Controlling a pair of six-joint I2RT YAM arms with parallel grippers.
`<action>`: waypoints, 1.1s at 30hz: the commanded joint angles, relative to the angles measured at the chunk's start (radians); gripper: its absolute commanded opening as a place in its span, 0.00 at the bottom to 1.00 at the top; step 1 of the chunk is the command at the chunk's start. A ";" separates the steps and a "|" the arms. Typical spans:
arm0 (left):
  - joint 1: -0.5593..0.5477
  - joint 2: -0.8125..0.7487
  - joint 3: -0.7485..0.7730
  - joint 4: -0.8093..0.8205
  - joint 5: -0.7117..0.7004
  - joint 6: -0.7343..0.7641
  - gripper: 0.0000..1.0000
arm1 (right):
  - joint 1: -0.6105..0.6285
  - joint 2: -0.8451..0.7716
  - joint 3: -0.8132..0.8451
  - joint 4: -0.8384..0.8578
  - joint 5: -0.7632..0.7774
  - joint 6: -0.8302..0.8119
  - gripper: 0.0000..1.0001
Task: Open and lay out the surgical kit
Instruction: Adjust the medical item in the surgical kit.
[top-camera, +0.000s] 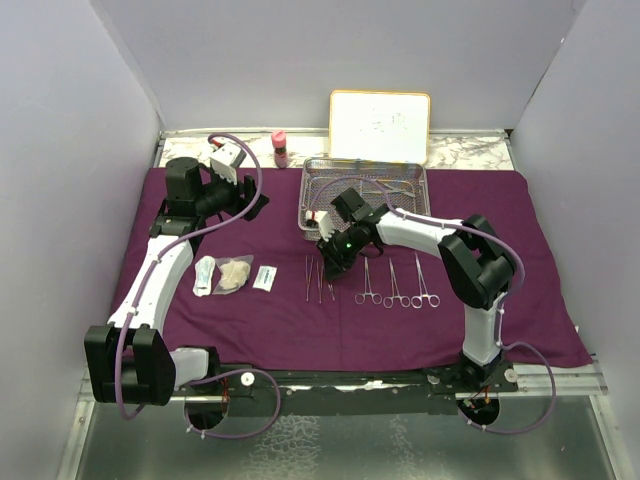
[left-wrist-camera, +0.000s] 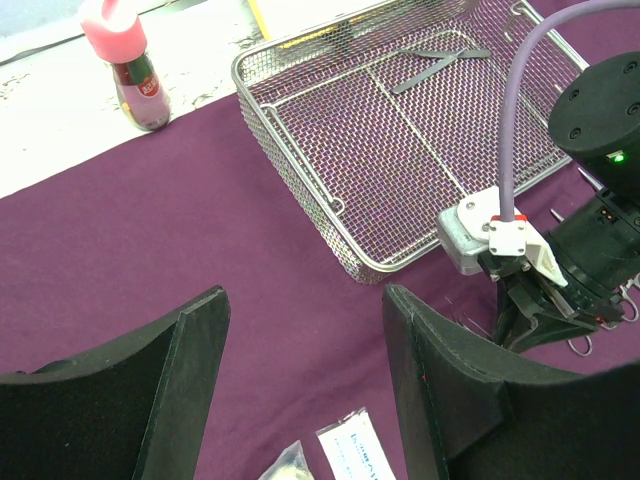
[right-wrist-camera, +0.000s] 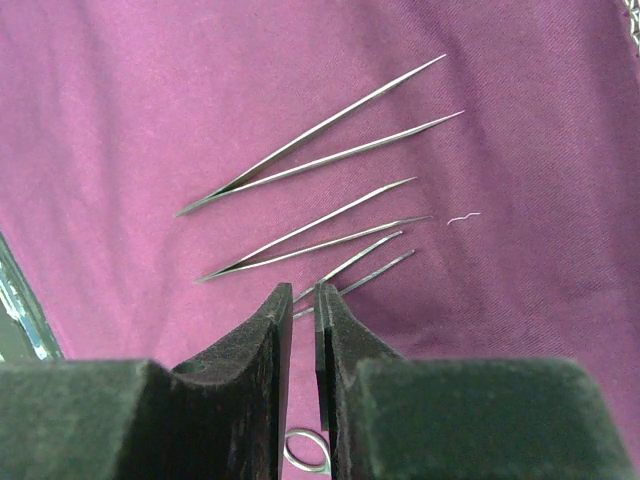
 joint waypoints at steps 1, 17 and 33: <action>0.007 0.001 -0.011 0.031 0.028 -0.008 0.66 | 0.012 -0.030 -0.010 0.025 -0.052 0.005 0.15; 0.008 -0.003 -0.014 0.032 0.029 -0.007 0.66 | 0.013 -0.106 -0.021 0.046 -0.032 -0.136 0.18; 0.008 -0.008 -0.018 0.034 0.026 -0.004 0.66 | 0.014 -0.031 0.096 0.019 -0.028 -0.324 0.34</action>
